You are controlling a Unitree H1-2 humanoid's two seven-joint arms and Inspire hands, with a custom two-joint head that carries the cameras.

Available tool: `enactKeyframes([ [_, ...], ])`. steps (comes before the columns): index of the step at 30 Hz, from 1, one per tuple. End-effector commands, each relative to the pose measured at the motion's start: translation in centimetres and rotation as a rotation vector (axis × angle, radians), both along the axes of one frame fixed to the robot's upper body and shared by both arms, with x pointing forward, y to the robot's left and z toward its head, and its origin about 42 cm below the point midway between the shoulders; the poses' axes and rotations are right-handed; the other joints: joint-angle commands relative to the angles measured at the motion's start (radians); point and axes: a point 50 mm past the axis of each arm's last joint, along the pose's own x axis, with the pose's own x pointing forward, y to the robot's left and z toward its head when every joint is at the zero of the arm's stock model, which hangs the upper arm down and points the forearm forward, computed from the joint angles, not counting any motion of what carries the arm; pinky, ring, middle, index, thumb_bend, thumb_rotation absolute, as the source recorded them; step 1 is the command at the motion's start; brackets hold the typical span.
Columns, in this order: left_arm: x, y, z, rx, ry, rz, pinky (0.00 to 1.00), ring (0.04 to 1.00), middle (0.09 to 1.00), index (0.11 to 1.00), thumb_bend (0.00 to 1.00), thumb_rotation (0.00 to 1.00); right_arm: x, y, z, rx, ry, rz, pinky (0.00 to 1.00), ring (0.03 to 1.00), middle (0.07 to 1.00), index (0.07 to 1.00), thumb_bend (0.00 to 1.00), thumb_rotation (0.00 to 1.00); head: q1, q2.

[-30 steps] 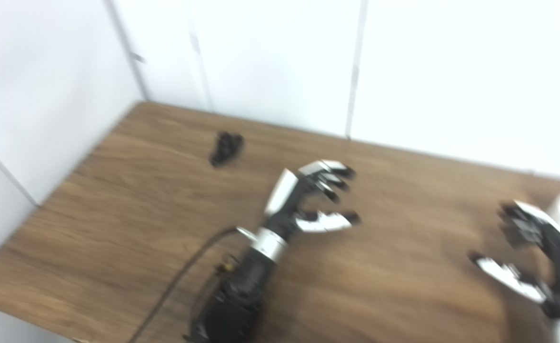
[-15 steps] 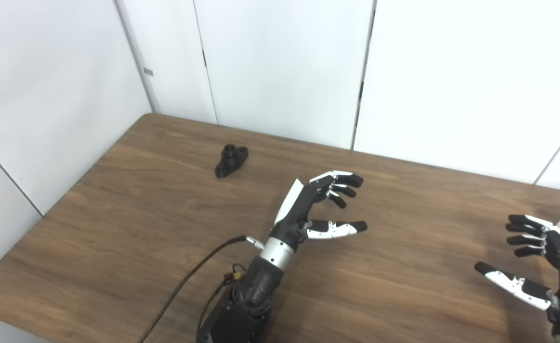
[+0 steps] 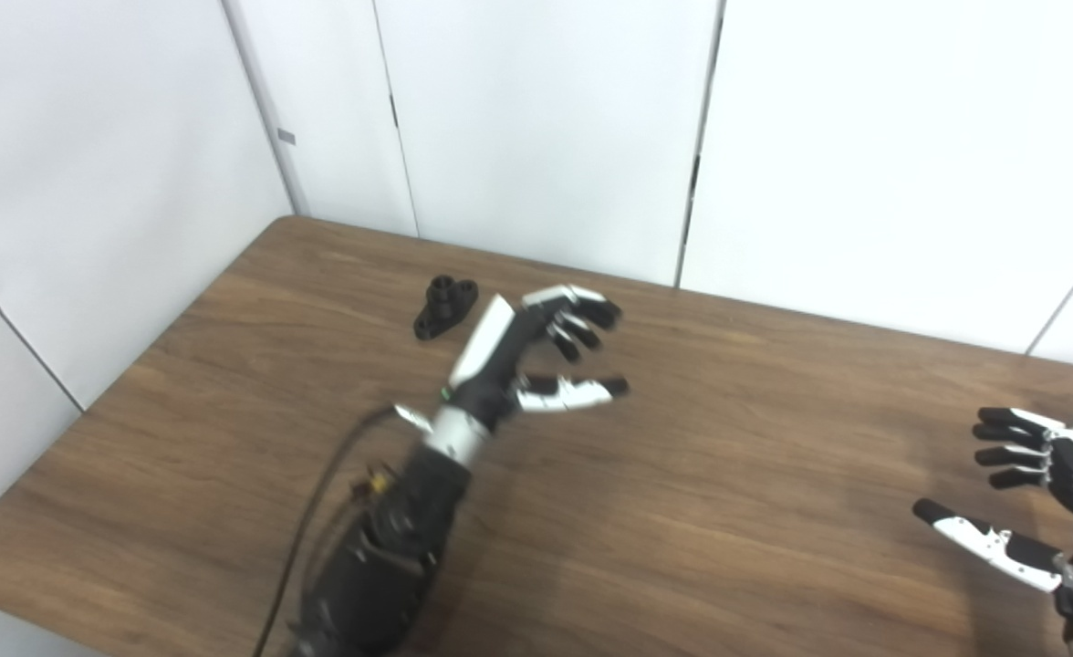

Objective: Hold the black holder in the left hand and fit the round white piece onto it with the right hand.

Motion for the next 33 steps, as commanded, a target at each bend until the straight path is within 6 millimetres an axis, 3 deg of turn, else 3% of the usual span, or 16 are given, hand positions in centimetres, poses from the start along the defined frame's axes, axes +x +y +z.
enactKeyframes([
  [1, 1.0, 0.2, 2.8, 0.05, -0.076, -0.02, 0.5, 0.627, 0.673, 0.629, 0.77, 0.05, 0.4, -0.1, 1.7, 0.001, -0.064, 0.008, 0.49, 0.582, 0.654, 0.673, 0.67, 0.0, 0.002, 0.001],
  [5, 1.3, 2.0, 3.9, 0.178, -0.095, 0.06, 0.58, 0.712, 0.728, 0.628, 0.81, 0.1, 0.4, -0.3, 1.9, 0.0, -0.061, 0.006, 0.49, 0.588, 0.655, 0.674, 0.67, 0.0, 0.004, 0.001],
  [9, 1.3, 3.2, 4.6, 0.181, -0.123, 0.132, 0.61, 0.75, 0.756, 0.637, 0.84, 0.08, 0.6, -0.6, 2.1, -0.012, -0.079, 0.011, 0.48, 0.583, 0.65, 0.669, 0.67, 0.0, 0.009, 0.004],
  [11, 1.2, 3.9, 5.0, 0.203, -0.147, 0.191, 0.68, 0.744, 0.754, 0.632, 0.84, 0.07, 0.6, -0.6, 2.2, -0.013, -0.08, 0.015, 0.48, 0.581, 0.652, 0.668, 0.66, 0.0, 0.011, 0.004],
  [16, 1.3, 5.8, 5.7, 0.273, -0.185, 0.32, 0.64, 0.743, 0.77, 0.641, 0.83, 0.05, 0.5, -0.6, 2.2, -0.019, -0.082, 0.017, 0.48, 0.581, 0.65, 0.667, 0.66, 0.0, 0.012, 0.004],
  [22, 1.3, 7.9, 6.5, 0.344, -0.184, 0.42, 0.68, 0.809, 0.828, 0.676, 0.84, 0.07, 0.5, -0.6, 2.2, -0.017, -0.089, 0.022, 0.47, 0.574, 0.647, 0.664, 0.67, 0.0, 0.017, 0.007],
  [27, 1.6, 8.9, 6.4, 0.357, -0.183, 0.506, 0.79, 0.937, 0.908, 0.701, 0.85, 0.08, 0.4, -0.5, 2.1, -0.009, -0.08, 0.023, 0.47, 0.575, 0.65, 0.669, 0.66, 0.0, 0.02, 0.009],
  [33, 2.0, 9.9, 6.0, 0.391, -0.141, 0.582, 0.78, 0.972, 0.933, 0.718, 0.89, 0.14, 0.5, -0.6, 2.1, -0.013, -0.09, 0.02, 0.47, 0.568, 0.641, 0.665, 0.67, 0.0, 0.02, 0.013],
])
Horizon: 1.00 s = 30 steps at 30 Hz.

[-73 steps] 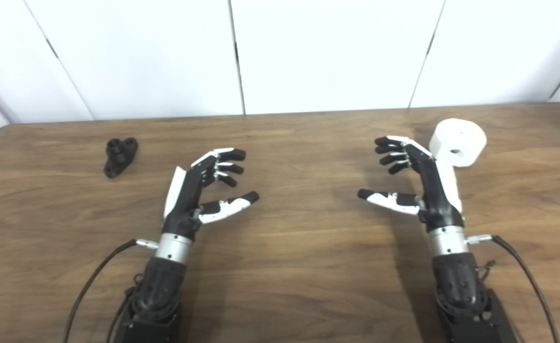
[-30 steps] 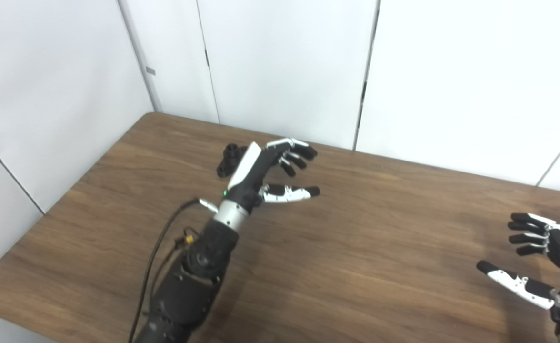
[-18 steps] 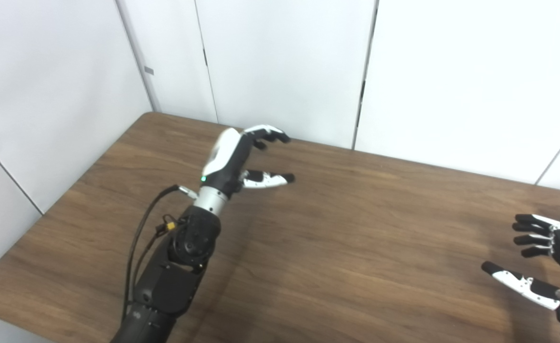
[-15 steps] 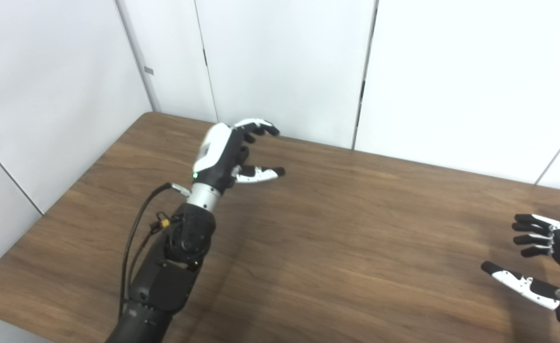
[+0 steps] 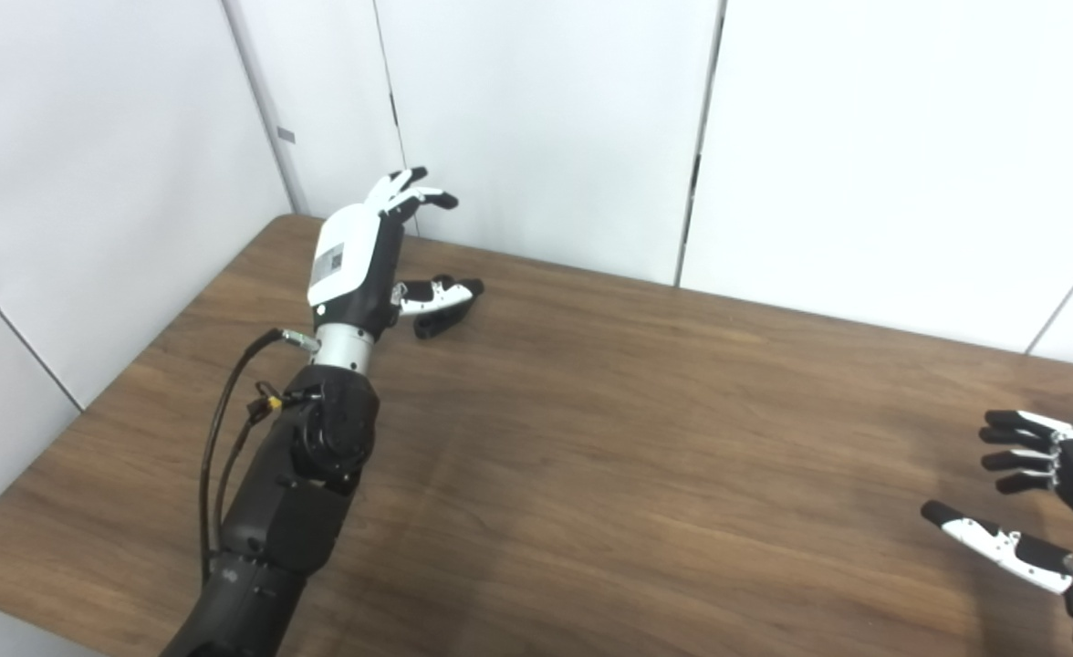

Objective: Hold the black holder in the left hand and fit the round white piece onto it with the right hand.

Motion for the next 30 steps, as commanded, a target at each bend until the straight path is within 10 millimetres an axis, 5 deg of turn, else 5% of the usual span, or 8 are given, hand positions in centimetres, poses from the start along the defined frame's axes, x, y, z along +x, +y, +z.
enactKeyframes([
  [1, 1.0, 1.1, 2.4, 0.056, -0.061, 0.047, 0.78, 0.986, 0.951, 0.722, 0.9, 0.16, 0.4, 0.0, 2.0, -0.007, -0.102, 0.017, 0.47, 0.567, 0.641, 0.664, 0.67, 0.0, 0.002, 0.002],
  [8, 2.3, 2.2, 0.9, 0.068, 0.017, 0.103, 0.84, 1.0, 1.0, 0.754, 1.0, 0.22, 0.2, -0.1, 2.0, -0.01, -0.1, 0.013, 0.46, 0.565, 0.643, 0.668, 0.66, 0.0, 0.001, 0.008],
  [18, 3.9, 2.7, -0.5, 0.104, 0.111, 0.19, 0.98, 1.0, 1.0, 0.765, 1.0, 0.31, -0.1, 0.0, 2.3, -0.005, -0.095, 0.012, 0.47, 0.565, 0.644, 0.67, 0.65, 0.0, 0.0, 0.014],
  [30, 4.3, 2.3, -2.5, 0.204, 0.189, 0.23, 0.93, 1.0, 1.0, 0.708, 1.0, 0.34, 0.1, -0.3, 2.5, -0.021, -0.095, 0.011, 0.46, 0.563, 0.644, 0.663, 0.66, 0.0, 0.004, 0.021],
])
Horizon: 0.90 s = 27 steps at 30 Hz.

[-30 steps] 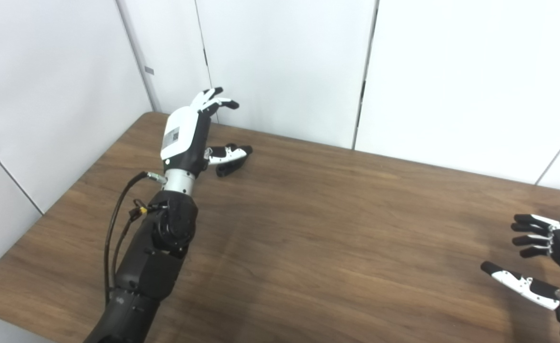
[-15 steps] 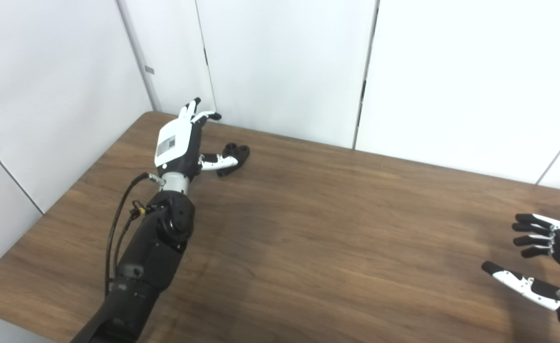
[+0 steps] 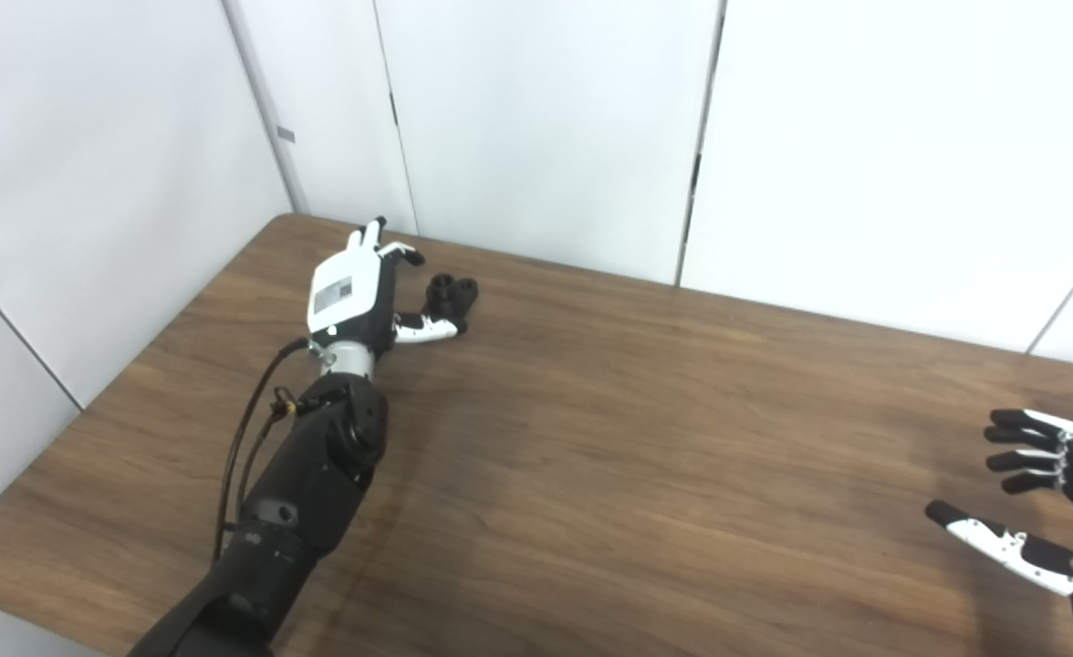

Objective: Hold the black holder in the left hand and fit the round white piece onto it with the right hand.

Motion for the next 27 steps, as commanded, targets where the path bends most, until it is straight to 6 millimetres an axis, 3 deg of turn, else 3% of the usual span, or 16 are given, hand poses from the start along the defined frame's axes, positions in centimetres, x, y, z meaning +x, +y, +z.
enactKeyframes([
  [1, 1.3, 0.9, 2.9, 0.075, -0.075, 0.033, 0.94, 1.0, 1.0, 0.707, 1.0, 0.35, 0.6, -0.2, 2.0, -0.018, -0.078, 0.008, 0.46, 0.565, 0.646, 0.663, 0.65, 0.0, 0.001, 0.001],
  [13, 1.1, 1.2, 2.0, 0.075, -0.018, 0.056, 0.95, 1.0, 1.0, 0.719, 1.0, 0.38, 0.3, -0.4, 2.2, -0.024, -0.077, 0.007, 0.46, 0.56, 0.64, 0.659, 0.66, 0.0, -0.004, 0.007],
  [27, 1.3, 2.4, 0.7, 0.077, 0.046, 0.078, 0.87, 1.0, 1.0, 0.694, 0.99, 0.37, 0.2, -0.4, 2.4, -0.024, -0.063, 0.002, 0.46, 0.557, 0.641, 0.67, 0.65, 0.0, -0.008, 0.013],
])
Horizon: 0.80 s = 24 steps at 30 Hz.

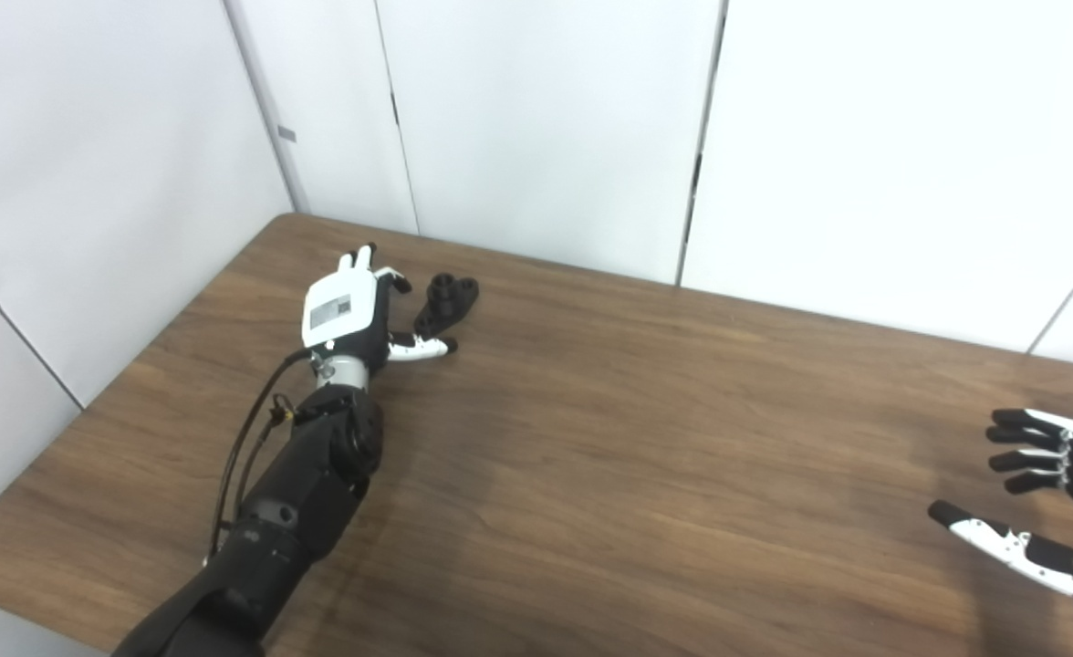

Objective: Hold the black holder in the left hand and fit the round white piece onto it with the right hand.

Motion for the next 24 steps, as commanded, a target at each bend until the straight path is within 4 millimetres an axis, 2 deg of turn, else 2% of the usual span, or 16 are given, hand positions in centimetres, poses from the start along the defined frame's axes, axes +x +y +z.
enactKeyframes([
  [1, 1.4, 1.2, 2.5, 0.035, -0.059, 0.005, 0.87, 1.0, 1.0, 0.691, 0.97, 0.37, 0.3, -0.2, 1.9, -0.012, -0.069, 0.004, 0.46, 0.558, 0.643, 0.671, 0.65, 0.0, -0.004, 0.002],
  [6, 1.8, 1.6, 1.7, -0.026, -0.051, 0.018, 0.85, 1.0, 0.962, 0.669, 0.87, 0.37, 0.2, -0.2, 2.2, -0.019, -0.071, 0.006, 0.44, 0.549, 0.637, 0.667, 0.64, 0.0, -0.008, 0.003],
  [9, 2.2, 1.7, 1.4, -0.074, -0.053, 0.022, 0.77, 0.956, 0.914, 0.631, 0.85, 0.37, 0.1, -0.1, 2.3, -0.02, -0.064, 0.003, 0.45, 0.55, 0.637, 0.667, 0.64, 0.0, -0.007, 0.005],
  [12, 2.6, 1.6, 1.3, -0.121, -0.056, 0.016, 0.73, 0.927, 0.89, 0.618, 0.84, 0.38, 0.1, -0.1, 2.3, -0.026, -0.062, -0.002, 0.45, 0.554, 0.64, 0.667, 0.64, 0.0, -0.006, 0.007],
  [24, 3.9, 0.7, 1.1, -0.166, -0.052, -0.006, 0.74, 0.917, 0.89, 0.608, 0.86, 0.41, -0.3, 0.1, 2.3, -0.022, -0.063, -0.006, 0.46, 0.564, 0.649, 0.671, 0.63, 0.0, -0.016, 0.018],
])
